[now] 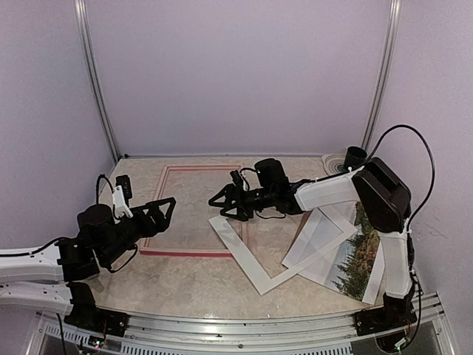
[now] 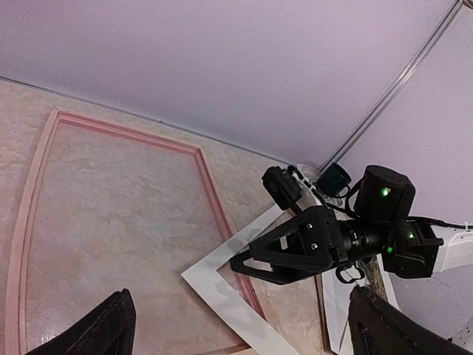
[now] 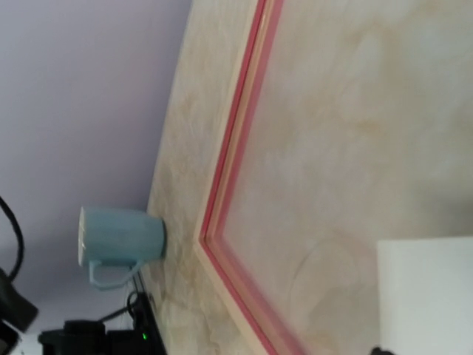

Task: Put the photo into the frame
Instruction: Place the mat board with the photo, then move the mat board to the frame body, then move the frame body to the center of the board.

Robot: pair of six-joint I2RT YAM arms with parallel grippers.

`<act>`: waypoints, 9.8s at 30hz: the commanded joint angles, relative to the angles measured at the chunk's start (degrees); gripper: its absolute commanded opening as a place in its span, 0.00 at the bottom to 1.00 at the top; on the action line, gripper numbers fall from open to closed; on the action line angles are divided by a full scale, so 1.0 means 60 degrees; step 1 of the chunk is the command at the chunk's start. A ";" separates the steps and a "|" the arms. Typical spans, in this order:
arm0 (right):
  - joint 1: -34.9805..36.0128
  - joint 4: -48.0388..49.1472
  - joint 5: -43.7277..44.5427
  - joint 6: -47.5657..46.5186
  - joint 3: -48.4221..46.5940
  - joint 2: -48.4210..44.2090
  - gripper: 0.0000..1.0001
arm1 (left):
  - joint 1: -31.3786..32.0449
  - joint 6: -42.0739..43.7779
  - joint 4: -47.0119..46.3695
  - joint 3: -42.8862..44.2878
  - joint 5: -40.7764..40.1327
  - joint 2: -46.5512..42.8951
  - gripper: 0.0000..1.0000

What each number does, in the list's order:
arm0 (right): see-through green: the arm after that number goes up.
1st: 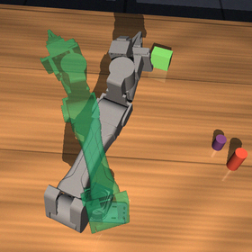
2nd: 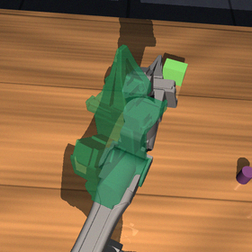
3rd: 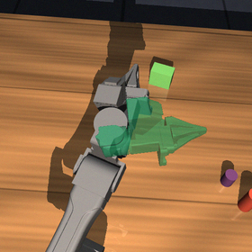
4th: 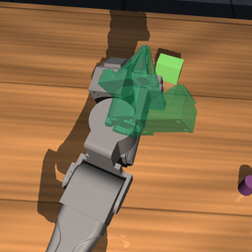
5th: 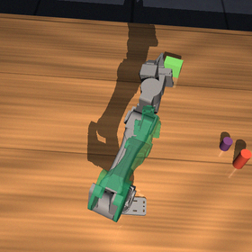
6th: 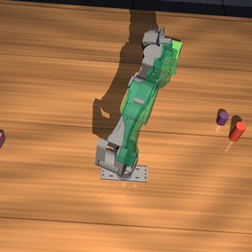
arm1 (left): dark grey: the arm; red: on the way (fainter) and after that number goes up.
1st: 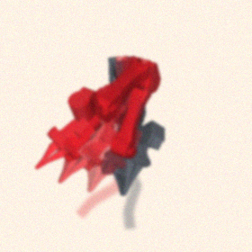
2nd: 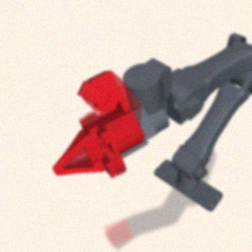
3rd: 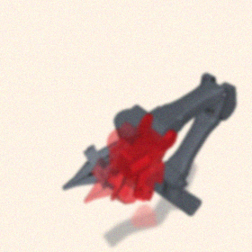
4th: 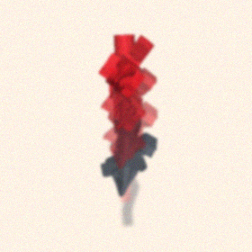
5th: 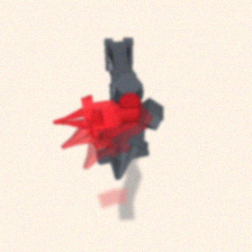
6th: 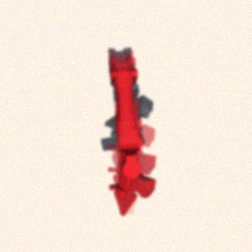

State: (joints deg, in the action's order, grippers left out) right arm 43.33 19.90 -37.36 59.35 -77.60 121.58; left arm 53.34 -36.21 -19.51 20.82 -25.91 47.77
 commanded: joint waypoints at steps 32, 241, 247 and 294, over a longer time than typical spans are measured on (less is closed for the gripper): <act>-0.1560 -0.3178 0.4740 0.0598 0.8037 -0.9301 0.87 | -0.1192 0.1249 -0.0308 0.3728 0.3967 0.5736 0.99; -0.2505 -0.2334 0.1945 -0.1126 0.2768 -0.1842 0.88 | -0.6328 0.0463 -0.0376 0.1014 0.3113 0.5414 0.97; -0.2501 -0.2499 0.1817 -0.1264 0.2536 -0.1797 0.88 | -0.6337 0.0649 0.0055 0.1778 0.3051 0.6450 0.79; -0.2749 -0.3729 0.1399 -0.2771 0.2072 -0.2416 0.88 | -0.5297 0.0754 0.4375 0.3919 0.2175 0.8597 0.15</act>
State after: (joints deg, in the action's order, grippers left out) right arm 27.97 -0.56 -28.45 44.38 -63.26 109.80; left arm 21.02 -30.74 1.43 46.35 -14.09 98.65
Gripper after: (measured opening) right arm 0.881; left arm 0.186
